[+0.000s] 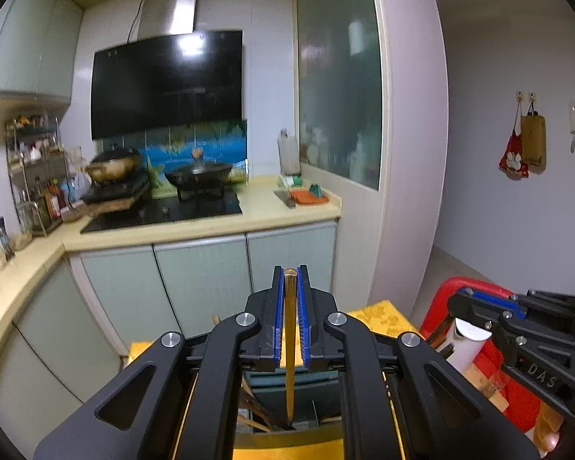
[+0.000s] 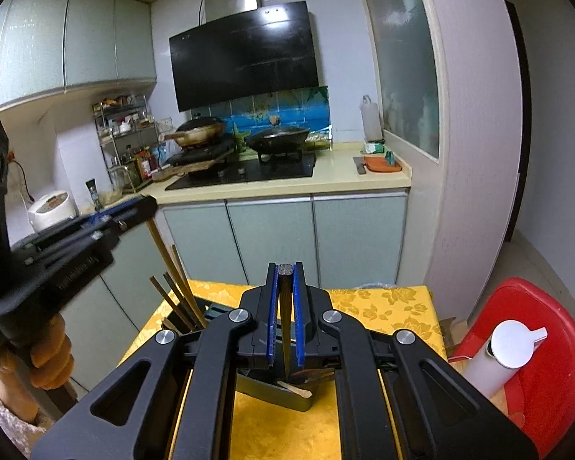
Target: Organize utensils
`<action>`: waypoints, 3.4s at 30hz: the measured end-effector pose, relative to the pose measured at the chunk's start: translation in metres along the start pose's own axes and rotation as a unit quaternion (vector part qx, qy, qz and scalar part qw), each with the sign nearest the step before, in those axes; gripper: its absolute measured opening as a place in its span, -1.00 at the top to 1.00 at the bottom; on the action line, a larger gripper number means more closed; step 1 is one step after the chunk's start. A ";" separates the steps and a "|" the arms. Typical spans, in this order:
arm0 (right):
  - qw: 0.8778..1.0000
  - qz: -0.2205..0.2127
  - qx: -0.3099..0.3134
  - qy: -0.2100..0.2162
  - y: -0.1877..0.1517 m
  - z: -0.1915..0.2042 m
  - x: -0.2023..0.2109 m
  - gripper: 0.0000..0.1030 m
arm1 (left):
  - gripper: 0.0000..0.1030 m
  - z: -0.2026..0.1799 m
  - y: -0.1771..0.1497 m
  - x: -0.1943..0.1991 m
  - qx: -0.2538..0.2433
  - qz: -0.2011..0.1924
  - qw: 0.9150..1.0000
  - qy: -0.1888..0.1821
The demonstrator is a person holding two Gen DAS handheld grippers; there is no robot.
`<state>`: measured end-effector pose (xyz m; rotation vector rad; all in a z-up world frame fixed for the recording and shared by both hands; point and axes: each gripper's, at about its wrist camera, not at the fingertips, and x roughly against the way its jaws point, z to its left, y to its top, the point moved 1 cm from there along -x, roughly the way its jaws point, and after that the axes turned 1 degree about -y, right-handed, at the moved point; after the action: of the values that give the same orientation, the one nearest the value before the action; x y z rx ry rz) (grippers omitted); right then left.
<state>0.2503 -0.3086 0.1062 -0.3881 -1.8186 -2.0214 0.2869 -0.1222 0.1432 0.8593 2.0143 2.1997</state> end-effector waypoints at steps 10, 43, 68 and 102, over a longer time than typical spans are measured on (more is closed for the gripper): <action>0.999 0.041 0.024 -0.011 -0.015 0.016 -0.033 0.85 | 0.87 0.009 -0.038 -0.030 0.007 0.048 0.999 0.004; 0.998 0.014 0.016 -0.063 -0.040 0.007 -0.010 -0.55 | -0.85 0.033 -0.083 0.018 0.003 0.034 0.995 0.089; 0.992 -0.053 0.047 -0.105 -0.122 0.056 0.050 -0.87 | -0.86 0.024 -0.158 0.095 0.032 0.024 0.988 0.151; 0.993 -0.084 0.019 -0.075 -0.180 0.070 0.113 -0.87 | -0.86 0.002 -0.202 0.170 0.041 -0.010 0.983 0.177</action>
<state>0.0635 -0.2366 0.0067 -0.3992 -2.0391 -2.1148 0.0771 -0.0228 0.0183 0.4745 2.2628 2.4152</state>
